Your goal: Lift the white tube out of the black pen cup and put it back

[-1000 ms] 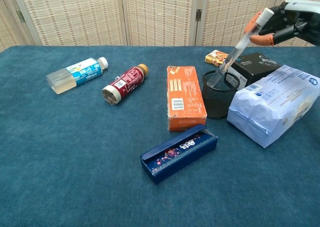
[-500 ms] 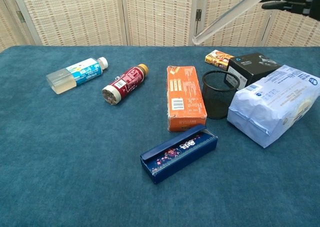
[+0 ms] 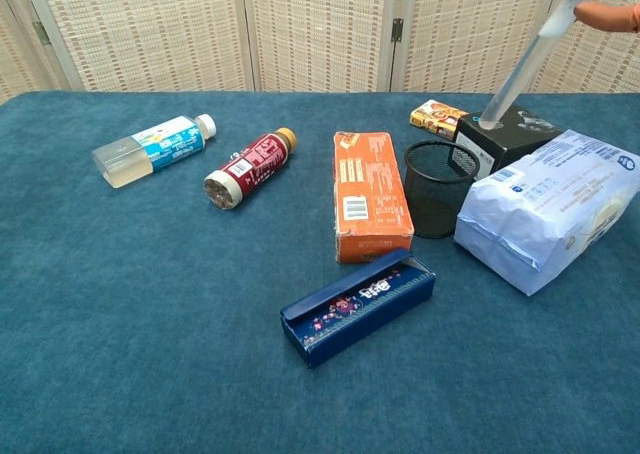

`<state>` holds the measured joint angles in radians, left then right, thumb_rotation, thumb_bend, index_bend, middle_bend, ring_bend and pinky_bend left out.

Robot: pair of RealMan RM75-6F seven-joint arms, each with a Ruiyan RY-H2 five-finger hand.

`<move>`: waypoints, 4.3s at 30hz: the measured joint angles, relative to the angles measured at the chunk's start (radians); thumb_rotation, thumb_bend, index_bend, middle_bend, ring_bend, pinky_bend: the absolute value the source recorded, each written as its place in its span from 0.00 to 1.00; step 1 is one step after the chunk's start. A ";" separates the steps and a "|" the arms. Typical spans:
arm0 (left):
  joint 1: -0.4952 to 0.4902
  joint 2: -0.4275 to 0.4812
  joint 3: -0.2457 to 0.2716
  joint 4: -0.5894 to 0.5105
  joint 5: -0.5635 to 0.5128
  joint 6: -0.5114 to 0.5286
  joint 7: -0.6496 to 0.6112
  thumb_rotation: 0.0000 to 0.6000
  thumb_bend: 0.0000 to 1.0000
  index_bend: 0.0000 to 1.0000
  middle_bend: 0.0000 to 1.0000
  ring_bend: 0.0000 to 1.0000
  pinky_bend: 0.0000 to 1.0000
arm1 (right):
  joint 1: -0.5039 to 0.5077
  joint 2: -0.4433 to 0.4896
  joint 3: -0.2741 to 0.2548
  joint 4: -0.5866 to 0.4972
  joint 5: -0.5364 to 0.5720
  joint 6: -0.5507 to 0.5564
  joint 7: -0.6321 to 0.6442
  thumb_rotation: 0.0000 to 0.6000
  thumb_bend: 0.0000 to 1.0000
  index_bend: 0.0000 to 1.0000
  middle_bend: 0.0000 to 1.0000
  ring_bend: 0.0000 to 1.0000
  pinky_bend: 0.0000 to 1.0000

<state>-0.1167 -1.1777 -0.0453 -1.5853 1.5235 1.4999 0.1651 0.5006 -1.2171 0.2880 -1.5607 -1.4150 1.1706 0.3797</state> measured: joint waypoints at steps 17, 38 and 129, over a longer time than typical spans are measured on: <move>0.000 -0.004 0.003 0.005 0.005 0.000 -0.007 1.00 0.29 0.12 0.12 0.10 0.08 | -0.016 0.101 0.007 -0.143 0.063 -0.082 0.388 1.00 0.35 0.64 0.50 0.27 0.13; -0.002 -0.006 0.002 0.002 -0.001 -0.004 0.002 1.00 0.29 0.12 0.12 0.10 0.08 | -0.004 0.092 -0.002 -0.134 0.136 -0.049 -0.268 1.00 0.37 0.64 0.49 0.27 0.13; -0.001 -0.028 0.013 0.042 -0.011 -0.022 -0.028 1.00 0.29 0.12 0.12 0.10 0.08 | 0.156 -0.069 -0.018 0.025 0.285 -0.382 0.007 1.00 0.18 0.01 0.12 0.01 0.11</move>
<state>-0.1172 -1.2061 -0.0327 -1.5438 1.5121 1.4780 0.1372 0.6570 -1.2863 0.2701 -1.5360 -1.1297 0.7886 0.3865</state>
